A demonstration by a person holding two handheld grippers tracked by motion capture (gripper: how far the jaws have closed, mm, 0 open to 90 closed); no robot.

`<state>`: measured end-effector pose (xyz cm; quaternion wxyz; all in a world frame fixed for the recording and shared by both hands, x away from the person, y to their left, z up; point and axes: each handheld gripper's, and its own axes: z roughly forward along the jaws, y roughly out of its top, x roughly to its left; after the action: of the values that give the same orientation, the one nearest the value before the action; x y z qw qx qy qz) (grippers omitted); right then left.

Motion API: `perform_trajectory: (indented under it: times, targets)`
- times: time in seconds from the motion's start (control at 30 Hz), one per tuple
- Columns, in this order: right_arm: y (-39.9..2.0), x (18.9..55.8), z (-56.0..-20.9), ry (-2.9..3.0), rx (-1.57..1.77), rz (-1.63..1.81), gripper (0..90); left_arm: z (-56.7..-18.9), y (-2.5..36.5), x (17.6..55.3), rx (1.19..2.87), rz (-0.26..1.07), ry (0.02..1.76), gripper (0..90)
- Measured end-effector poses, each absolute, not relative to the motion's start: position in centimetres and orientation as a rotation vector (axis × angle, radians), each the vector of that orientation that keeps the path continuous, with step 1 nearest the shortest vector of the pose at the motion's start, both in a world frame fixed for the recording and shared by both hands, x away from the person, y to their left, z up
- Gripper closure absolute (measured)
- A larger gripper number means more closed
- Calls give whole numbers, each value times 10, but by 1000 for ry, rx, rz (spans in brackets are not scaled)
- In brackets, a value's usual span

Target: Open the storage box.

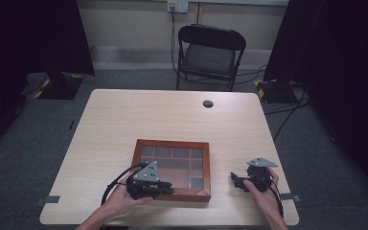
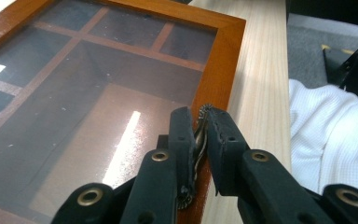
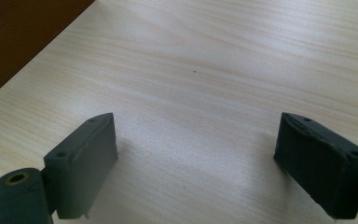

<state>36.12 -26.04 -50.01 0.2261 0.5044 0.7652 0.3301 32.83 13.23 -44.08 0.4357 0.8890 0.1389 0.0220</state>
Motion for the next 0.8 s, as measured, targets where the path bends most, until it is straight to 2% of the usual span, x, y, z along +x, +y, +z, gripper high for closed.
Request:
perform_trajectory:
  times: [0.2, 0.8]
  targets:
    - [-260, 361, -500, 2110, 1390, 911, 120, -442, 129, 332, 2187, -6, 379, 809]
    - [-260, 361, -500, 2110, 1391, 912, 120, -439, 123, 337, 2212, -41, 376, 816]
